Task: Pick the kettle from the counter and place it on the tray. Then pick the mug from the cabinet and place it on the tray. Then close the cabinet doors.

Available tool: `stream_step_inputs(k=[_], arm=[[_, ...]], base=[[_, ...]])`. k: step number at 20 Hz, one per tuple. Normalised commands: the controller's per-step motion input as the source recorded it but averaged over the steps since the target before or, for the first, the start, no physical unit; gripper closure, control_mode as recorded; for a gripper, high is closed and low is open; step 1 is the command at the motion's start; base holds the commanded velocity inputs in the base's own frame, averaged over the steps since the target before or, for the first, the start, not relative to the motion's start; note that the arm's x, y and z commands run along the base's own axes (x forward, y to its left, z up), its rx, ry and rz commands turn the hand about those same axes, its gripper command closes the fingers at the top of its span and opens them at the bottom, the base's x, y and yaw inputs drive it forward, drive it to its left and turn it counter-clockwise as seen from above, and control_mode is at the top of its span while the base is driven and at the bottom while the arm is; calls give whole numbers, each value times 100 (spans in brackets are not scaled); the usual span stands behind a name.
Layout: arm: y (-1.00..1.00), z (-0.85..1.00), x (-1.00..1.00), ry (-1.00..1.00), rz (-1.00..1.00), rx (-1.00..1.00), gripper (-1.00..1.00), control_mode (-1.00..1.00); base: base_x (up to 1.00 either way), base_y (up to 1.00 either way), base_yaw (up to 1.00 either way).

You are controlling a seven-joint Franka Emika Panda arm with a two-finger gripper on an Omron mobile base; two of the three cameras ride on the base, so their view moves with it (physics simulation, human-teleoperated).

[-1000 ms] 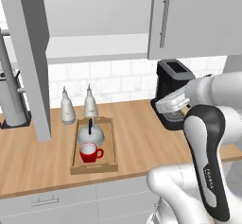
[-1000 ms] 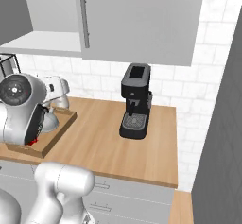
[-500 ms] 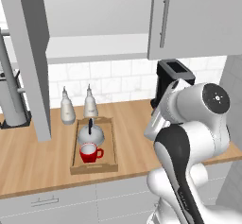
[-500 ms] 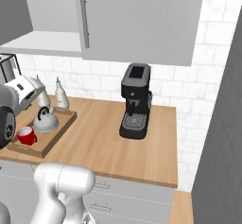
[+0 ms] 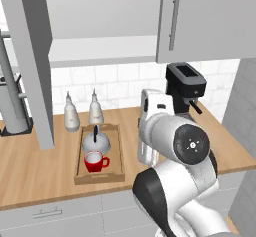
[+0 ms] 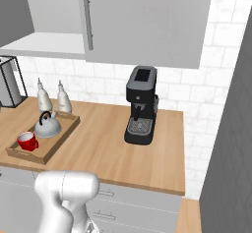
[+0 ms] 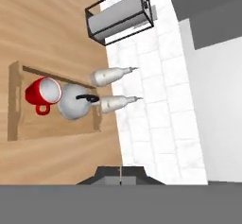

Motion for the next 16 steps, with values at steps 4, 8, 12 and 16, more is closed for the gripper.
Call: stream_step_inputs(k=[4,8,12,16], arm=[[16,-34,-10,-51,30,-32,100,-100],[54,-52,-14,-44,15,-36,100,-100],[50,-69,0,-29,3,-32,100,-100],[25,-80,0,-9,0,-27,100,-100]], base=[[0,0,0],[0,0,0],[0,0,0],[0,0,0]])
